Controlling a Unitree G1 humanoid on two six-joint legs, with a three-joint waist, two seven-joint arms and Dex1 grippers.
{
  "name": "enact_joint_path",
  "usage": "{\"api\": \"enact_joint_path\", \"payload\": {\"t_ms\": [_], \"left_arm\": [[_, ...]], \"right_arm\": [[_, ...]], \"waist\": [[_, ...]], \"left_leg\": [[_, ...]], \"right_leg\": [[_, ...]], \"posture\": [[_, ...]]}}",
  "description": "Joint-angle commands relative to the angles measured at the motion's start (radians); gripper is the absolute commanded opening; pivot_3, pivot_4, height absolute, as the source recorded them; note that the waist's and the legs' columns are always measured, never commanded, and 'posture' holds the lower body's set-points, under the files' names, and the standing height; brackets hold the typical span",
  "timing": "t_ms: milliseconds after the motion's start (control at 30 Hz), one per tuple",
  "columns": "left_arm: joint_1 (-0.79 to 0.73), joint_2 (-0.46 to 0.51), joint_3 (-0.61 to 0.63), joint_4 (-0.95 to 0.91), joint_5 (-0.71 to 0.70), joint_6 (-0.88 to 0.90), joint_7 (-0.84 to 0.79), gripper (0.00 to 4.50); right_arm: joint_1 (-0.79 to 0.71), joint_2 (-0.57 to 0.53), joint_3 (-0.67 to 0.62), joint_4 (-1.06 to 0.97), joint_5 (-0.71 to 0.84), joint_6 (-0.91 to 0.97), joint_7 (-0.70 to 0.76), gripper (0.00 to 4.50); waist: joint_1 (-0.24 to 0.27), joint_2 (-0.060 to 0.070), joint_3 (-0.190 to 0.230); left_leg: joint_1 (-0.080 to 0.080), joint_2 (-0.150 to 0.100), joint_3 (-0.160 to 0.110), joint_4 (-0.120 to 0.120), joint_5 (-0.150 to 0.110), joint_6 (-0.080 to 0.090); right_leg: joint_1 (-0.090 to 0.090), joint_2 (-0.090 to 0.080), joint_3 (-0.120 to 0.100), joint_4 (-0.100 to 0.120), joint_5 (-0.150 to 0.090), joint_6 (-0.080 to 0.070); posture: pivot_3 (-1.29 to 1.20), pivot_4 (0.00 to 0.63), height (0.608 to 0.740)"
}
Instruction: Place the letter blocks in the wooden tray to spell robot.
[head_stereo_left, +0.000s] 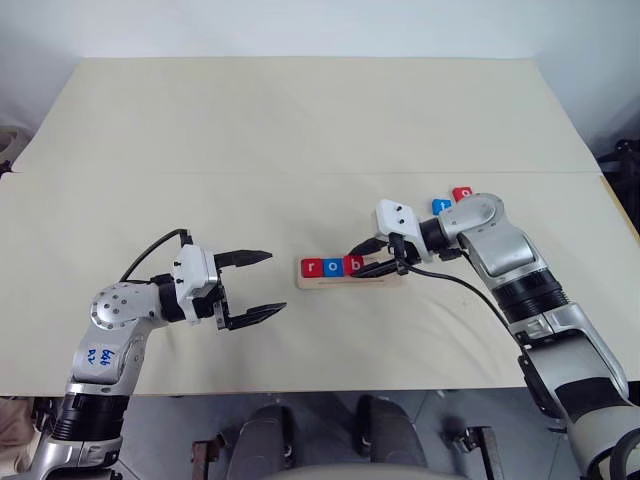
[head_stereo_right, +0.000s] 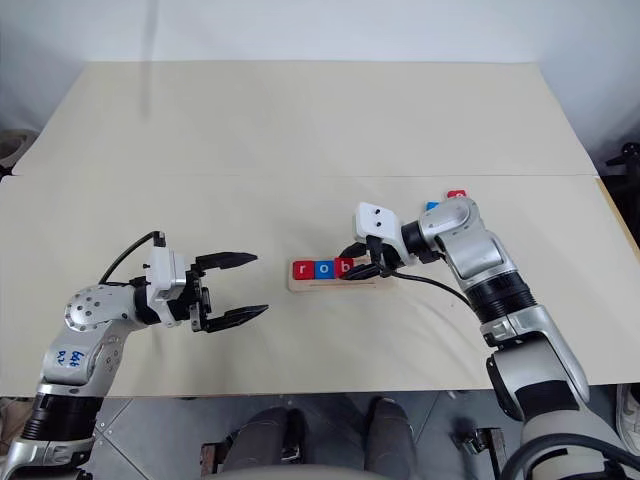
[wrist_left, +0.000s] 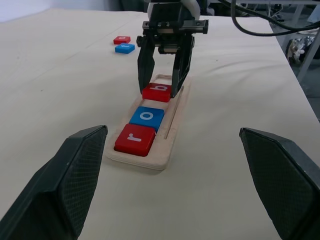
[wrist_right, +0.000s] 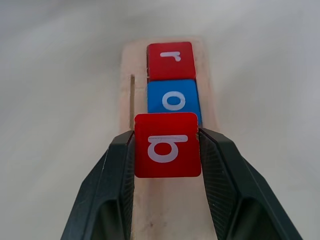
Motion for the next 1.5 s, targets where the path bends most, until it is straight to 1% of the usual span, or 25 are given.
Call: {"api": "enact_joint_path", "payload": {"t_ms": [33,100,133,233,300,367,467,567,667,767,833,900,1033,1067,1267,1500], "left_arm": [[0.017,0.008,0.025,-0.043,-0.023,0.000,0.013,4.50],[0.022,0.008,0.026,-0.048,-0.024,-0.001,0.017,4.50],[0.024,0.009,0.026,-0.049,-0.025,-0.001,0.018,4.50],[0.028,0.009,0.026,-0.052,-0.027,-0.001,0.020,4.50],[0.029,0.010,0.026,-0.053,-0.029,-0.001,0.021,4.50],[0.029,0.010,0.025,-0.051,-0.029,-0.003,0.021,4.50],[0.025,0.009,0.021,-0.045,-0.029,-0.007,0.021,4.50],[0.019,0.006,0.019,-0.037,-0.028,-0.012,0.021,4.50],[0.019,0.006,0.019,-0.029,-0.027,-0.018,0.018,4.50],[0.021,0.007,0.022,-0.021,-0.026,-0.024,0.016,4.50],[0.022,0.006,0.023,-0.018,-0.027,-0.025,0.015,4.50],[0.023,0.006,0.023,-0.017,-0.028,-0.025,0.015,4.50],[0.026,0.006,0.021,-0.014,-0.028,-0.026,0.013,4.50],[0.026,0.006,0.021,-0.015,-0.029,-0.025,0.013,4.50],[0.025,0.007,0.022,-0.014,-0.028,-0.025,0.014,4.50],[0.021,0.001,0.022,-0.010,-0.026,-0.030,0.020,4.50]], "right_arm": [[-0.021,0.014,-0.001,0.029,-0.013,-0.026,0.011,1.47],[-0.020,0.019,-0.003,0.031,-0.014,-0.017,0.019,1.47],[-0.019,0.020,-0.004,0.030,-0.015,-0.015,0.024,2.21],[-0.018,0.019,-0.013,0.034,-0.025,-0.038,0.014,3.12],[-0.021,0.012,-0.027,0.035,-0.022,-0.046,0.012,3.85],[-0.024,0.005,-0.042,0.030,-0.015,-0.044,0.011,4.45],[-0.012,-0.010,-0.058,0.001,-0.006,-0.043,0.014,4.45],[0.021,-0.029,-0.079,-0.070,0.026,-0.003,0.023,4.45],[0.068,-0.054,-0.091,-0.165,0.069,0.062,0.050,3.85],[0.131,-0.070,-0.087,-0.272,0.099,0.125,0.044,2.89],[0.167,-0.073,-0.081,-0.326,0.113,0.156,0.039,2.14],[0.184,-0.072,-0.078,-0.355,0.119,0.178,0.030,1.45],[0.198,-0.059,-0.066,-0.350,0.097,0.182,-0.009,0.11],[0.197,-0.054,-0.065,-0.344,0.093,0.181,-0.021,0.04],[0.178,-0.039,-0.057,-0.314,0.085,0.179,-0.054,0.04],[0.143,-0.021,-0.057,-0.230,0.060,0.136,-0.089,0.04]], "waist": [[0.000,0.000,0.000],[-0.001,0.000,0.000],[-0.001,0.000,0.000],[-0.001,0.000,0.000],[-0.001,0.000,0.000],[-0.001,0.000,0.000],[-0.001,0.000,0.000],[0.000,0.000,0.000],[0.001,0.000,0.000],[0.001,0.000,0.000],[0.001,0.000,0.000],[0.001,0.000,0.000],[0.001,0.000,0.000],[0.001,0.000,0.000],[0.000,0.000,0.000],[0.000,0.000,0.000]], "left_leg": [[0.000,0.000,0.000,0.000,0.000,0.000],[0.000,0.000,0.000,0.000,0.000,0.000],[0.000,0.000,0.000,0.000,0.000,0.000],[0.000,0.000,0.000,0.000,0.000,0.000],[0.000,0.000,0.000,0.000,0.000,0.000],[0.000,0.000,0.000,0.000,0.000,0.000],[0.000,0.000,0.000,0.000,0.000,0.000],[0.000,0.000,0.000,0.000,0.000,0.000],[0.000,0.000,0.000,0.000,0.000,0.000],[0.000,0.000,0.000,0.000,0.000,0.000],[0.000,0.000,0.000,0.000,0.000,0.000],[0.000,0.000,0.000,0.000,0.000,0.000],[0.000,0.000,0.000,0.000,0.000,0.000],[0.000,0.000,0.000,0.000,0.000,0.000],[0.000,0.000,0.000,0.000,0.000,0.000],[0.000,0.000,0.000,0.000,0.000,0.000]], "right_leg": [[0.000,0.000,0.000,0.000,0.000,0.000],[0.000,0.000,0.000,0.000,0.000,0.000],[0.000,0.000,0.000,0.000,0.000,0.000],[0.000,0.000,0.000,0.000,0.000,0.000],[0.000,0.000,0.000,0.000,0.000,0.000],[0.000,0.000,0.000,0.000,0.000,0.000],[0.000,0.000,0.000,0.000,0.000,0.000],[0.000,0.000,0.000,0.000,0.000,0.000],[0.000,0.000,0.000,0.000,0.000,0.000],[0.000,0.000,0.000,0.000,0.000,0.000],[0.000,0.000,0.000,0.000,0.000,0.000],[0.000,0.000,0.000,0.000,0.000,0.000],[0.000,0.000,0.000,0.001,0.000,0.000],[0.000,0.000,0.000,0.000,0.000,0.000],[0.000,0.000,0.000,0.000,0.000,0.000],[0.000,0.000,0.000,0.000,0.000,0.000]], "posture": [[0.00,0.150,0.740],[0.00,0.150,0.740],[0.00,0.150,0.740],[0.00,0.150,0.740],[0.00,0.150,0.740],[0.00,0.150,0.740],[0.00,0.150,0.740],[0.00,0.150,0.740],[0.00,0.150,0.740],[0.00,0.150,0.740],[0.00,0.150,0.740],[0.00,0.150,0.740],[0.00,0.150,0.740],[0.00,0.150,0.740],[0.00,0.150,0.740],[0.00,0.150,0.740]]}}
